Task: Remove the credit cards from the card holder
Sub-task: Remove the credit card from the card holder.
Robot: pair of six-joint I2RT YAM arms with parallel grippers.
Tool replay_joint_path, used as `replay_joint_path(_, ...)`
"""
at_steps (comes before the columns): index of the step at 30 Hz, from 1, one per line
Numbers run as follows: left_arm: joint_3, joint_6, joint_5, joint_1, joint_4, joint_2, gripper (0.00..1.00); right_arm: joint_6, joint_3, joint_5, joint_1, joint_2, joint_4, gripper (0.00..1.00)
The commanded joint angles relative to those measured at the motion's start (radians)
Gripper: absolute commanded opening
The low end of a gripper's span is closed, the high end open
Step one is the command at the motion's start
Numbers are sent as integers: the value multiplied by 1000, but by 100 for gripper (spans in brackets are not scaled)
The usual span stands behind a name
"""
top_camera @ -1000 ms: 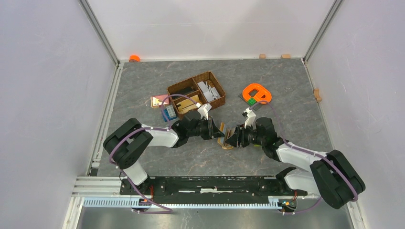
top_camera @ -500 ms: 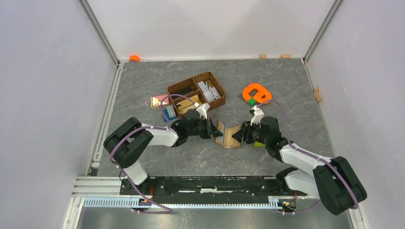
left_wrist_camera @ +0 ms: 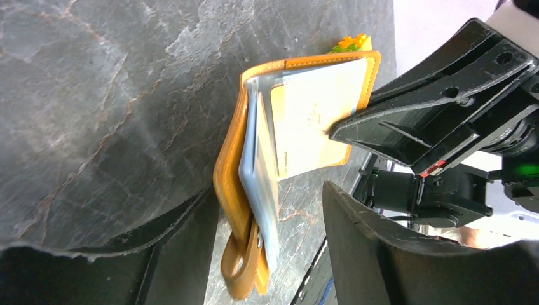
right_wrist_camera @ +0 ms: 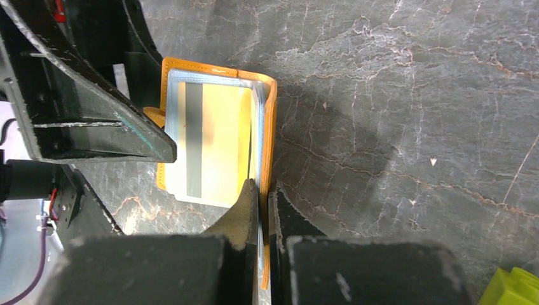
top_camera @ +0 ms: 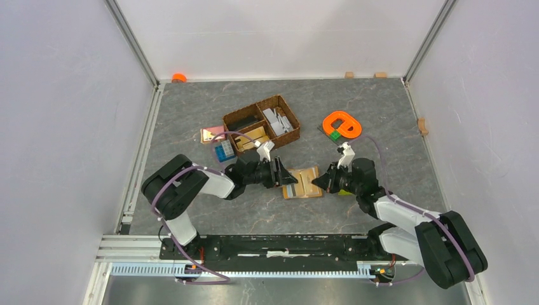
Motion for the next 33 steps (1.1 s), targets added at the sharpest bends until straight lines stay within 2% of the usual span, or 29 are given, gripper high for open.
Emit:
replay_joint_path(1, 6, -59, 72, 3, 153, 48, 65, 50, -37, -72, -21, -30, 122, 0)
replay_joint_path(2, 9, -61, 76, 4, 156, 57, 63, 63, -43, -89, -27, -27, 143, 0)
replay_joint_path(4, 10, -62, 87, 5, 170, 64, 53, 91, -59, -126, -39, -23, 186, 0)
replay_joint_path(8, -5, -53, 91, 16, 185, 31, 26, 119, -76, -181, -74, -39, 228, 0)
replay_joint_path(12, -35, -30, 83, 25, 193, -41, 15, 99, -78, -168, -110, -92, 186, 3)
replay_joint_path(16, -44, -11, 94, 25, 187, -95, 11, 75, -73, -138, -140, -153, 133, 16)
replay_joint_path(18, -44, 3, 96, 25, 166, -116, 10, 38, -60, -112, -146, -247, 85, 37)
replay_joint_path(20, -44, 14, 94, 25, 150, -137, 10, -25, -30, -107, -147, -231, 22, 46)
replay_joint_path(23, -40, 32, 86, 25, 107, -170, 10, -88, -3, -31, -147, -344, -76, 51)
replay_joint_path(25, -30, 48, 81, 25, 58, -200, 10, -102, -19, 8, -147, -427, -82, 51)
replay_joint_path(29, -22, 103, 59, 25, -56, -290, 10, -61, -105, 3, -147, -540, 55, 50)
replay_joint_path(33, -27, 158, 4, 25, -133, -385, 9, 3, -150, 4, -146, -532, 156, 53)
